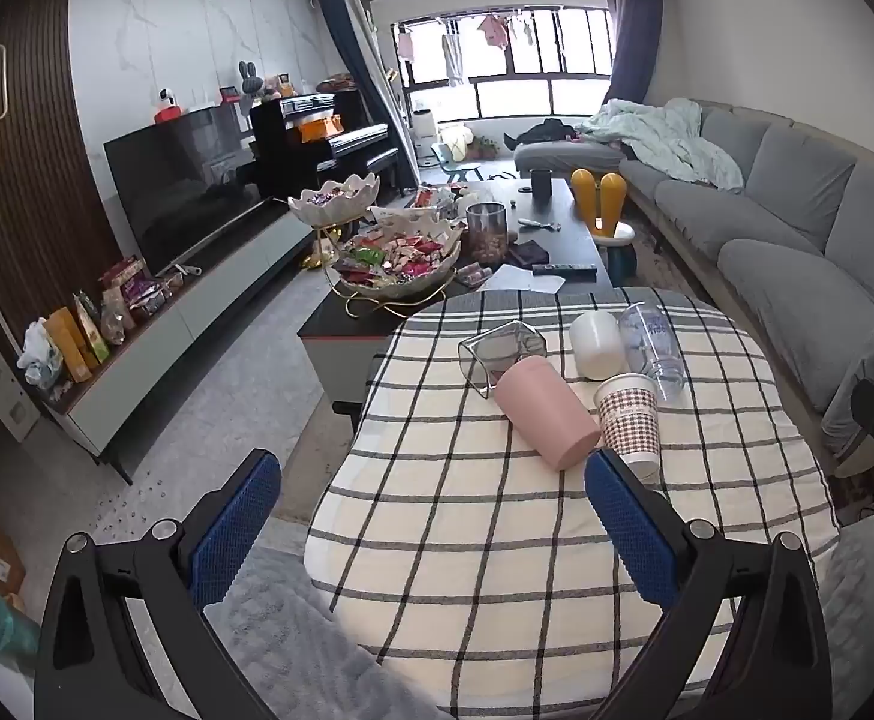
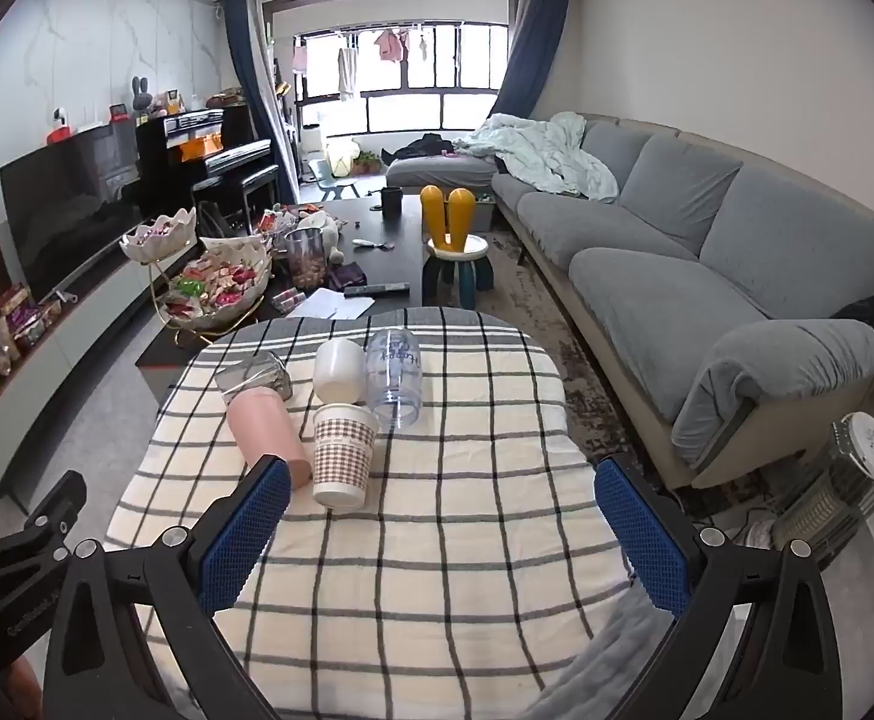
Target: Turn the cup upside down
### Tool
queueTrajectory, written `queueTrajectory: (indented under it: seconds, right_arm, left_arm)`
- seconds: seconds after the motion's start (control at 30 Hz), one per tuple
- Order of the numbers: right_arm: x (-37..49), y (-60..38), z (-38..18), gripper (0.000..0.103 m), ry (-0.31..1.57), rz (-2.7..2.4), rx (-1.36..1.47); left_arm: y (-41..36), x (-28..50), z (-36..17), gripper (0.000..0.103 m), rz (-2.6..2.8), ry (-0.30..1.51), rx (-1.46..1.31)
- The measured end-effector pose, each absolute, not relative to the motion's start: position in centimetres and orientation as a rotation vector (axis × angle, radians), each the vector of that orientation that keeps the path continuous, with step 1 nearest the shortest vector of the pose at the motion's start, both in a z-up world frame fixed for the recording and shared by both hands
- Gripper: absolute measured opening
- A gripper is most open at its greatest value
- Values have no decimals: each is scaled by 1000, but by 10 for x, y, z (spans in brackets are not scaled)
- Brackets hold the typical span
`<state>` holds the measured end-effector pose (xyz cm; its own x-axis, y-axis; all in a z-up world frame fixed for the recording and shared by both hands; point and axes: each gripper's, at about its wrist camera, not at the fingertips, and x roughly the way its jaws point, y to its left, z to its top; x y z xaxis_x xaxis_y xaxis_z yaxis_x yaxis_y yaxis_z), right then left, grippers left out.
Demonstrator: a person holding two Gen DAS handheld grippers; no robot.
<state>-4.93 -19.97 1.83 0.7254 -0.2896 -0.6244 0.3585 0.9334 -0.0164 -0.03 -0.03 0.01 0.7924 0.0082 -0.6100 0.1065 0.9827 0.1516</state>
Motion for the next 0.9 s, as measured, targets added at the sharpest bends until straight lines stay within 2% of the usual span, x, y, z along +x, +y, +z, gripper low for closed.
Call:
queueTrajectory:
  seconds: [0.9]
  right_arm:
    - [-49,-200,19,102,661,-356,114]
  left_arm:
    - [-4,-4,4,103,-56,650,182]
